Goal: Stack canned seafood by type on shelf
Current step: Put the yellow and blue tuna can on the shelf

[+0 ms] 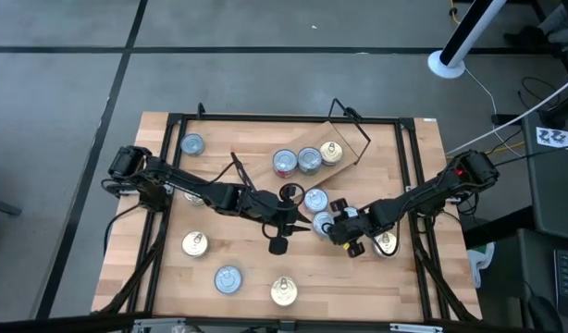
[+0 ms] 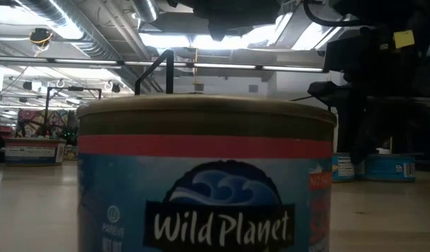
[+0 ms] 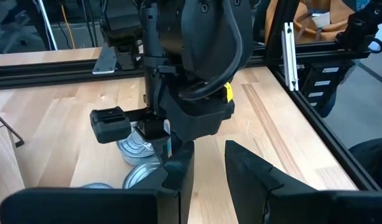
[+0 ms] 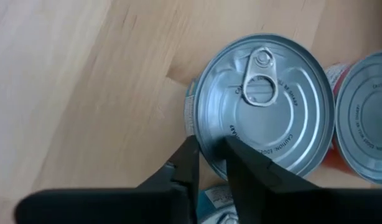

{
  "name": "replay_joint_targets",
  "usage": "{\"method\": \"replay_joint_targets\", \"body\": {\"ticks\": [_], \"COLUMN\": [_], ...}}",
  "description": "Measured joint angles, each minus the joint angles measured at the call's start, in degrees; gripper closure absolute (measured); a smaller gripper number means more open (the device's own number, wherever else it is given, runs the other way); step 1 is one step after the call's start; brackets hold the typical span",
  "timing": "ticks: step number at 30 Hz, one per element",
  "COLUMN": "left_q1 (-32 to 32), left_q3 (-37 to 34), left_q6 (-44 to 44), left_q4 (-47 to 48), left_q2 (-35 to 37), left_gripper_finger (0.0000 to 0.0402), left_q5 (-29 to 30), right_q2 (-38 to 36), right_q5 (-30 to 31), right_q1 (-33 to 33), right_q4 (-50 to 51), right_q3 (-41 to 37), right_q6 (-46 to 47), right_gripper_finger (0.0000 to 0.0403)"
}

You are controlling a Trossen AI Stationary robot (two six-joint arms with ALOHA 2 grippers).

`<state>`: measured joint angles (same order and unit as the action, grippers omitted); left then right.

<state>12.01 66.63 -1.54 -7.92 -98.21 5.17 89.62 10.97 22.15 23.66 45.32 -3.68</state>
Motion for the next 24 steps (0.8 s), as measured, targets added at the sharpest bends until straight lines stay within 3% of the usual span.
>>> {"method": "replay_joint_targets", "body": {"ticks": [17, 24], "left_q1": [0.00, 0.00], "left_q3": [0.00, 0.00], "left_q6": [0.00, 0.00], "left_q4": [0.02, 0.00], "left_q2": [0.00, 0.00], "left_gripper_finger": [0.0315, 0.0315], "left_q5": [0.00, 0.00], "right_q2": [0.33, 0.31], "right_q5": [-0.54, -0.51], "right_q1": [-0.07, -0.07], "right_q4": [0.43, 0.48], "right_q3": [2.27, 2.32], "right_q6": [0.21, 0.41], "right_gripper_finger": [0.0397, 0.0401]}}
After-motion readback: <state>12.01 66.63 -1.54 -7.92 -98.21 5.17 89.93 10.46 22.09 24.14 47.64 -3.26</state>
